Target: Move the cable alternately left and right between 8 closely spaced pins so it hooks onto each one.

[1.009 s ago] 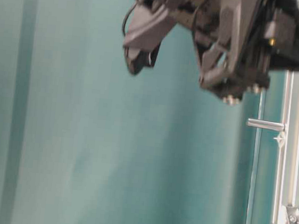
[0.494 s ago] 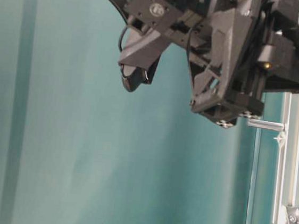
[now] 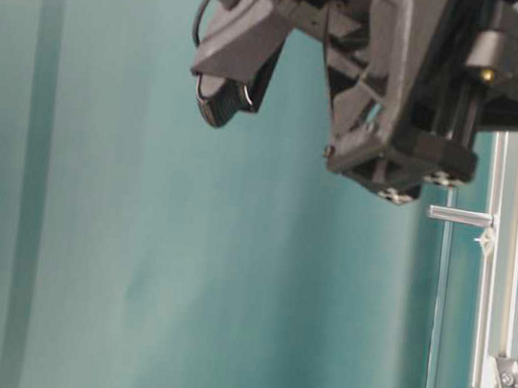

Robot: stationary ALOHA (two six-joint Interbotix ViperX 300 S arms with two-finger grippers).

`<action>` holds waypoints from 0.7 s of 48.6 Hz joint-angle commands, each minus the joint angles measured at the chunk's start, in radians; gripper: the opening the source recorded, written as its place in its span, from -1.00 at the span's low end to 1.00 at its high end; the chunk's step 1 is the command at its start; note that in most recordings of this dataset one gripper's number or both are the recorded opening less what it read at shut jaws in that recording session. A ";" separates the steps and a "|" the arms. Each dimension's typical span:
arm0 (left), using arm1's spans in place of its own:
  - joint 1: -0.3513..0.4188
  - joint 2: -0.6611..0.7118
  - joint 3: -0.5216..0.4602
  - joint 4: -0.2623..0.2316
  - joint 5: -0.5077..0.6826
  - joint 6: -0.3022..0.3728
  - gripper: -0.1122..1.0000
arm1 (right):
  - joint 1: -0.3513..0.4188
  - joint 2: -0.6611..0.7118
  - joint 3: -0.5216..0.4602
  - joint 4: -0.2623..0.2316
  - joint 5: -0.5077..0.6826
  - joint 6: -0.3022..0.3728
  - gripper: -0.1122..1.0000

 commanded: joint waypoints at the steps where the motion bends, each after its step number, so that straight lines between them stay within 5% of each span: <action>1: 0.003 0.009 -0.012 0.002 -0.005 -0.006 -0.43 | 0.020 -0.012 -0.029 0.002 0.008 0.014 -0.49; 34: 0.003 0.008 -0.012 0.002 -0.005 -0.006 -0.43 | 0.077 0.035 -0.095 0.046 0.043 0.043 -0.49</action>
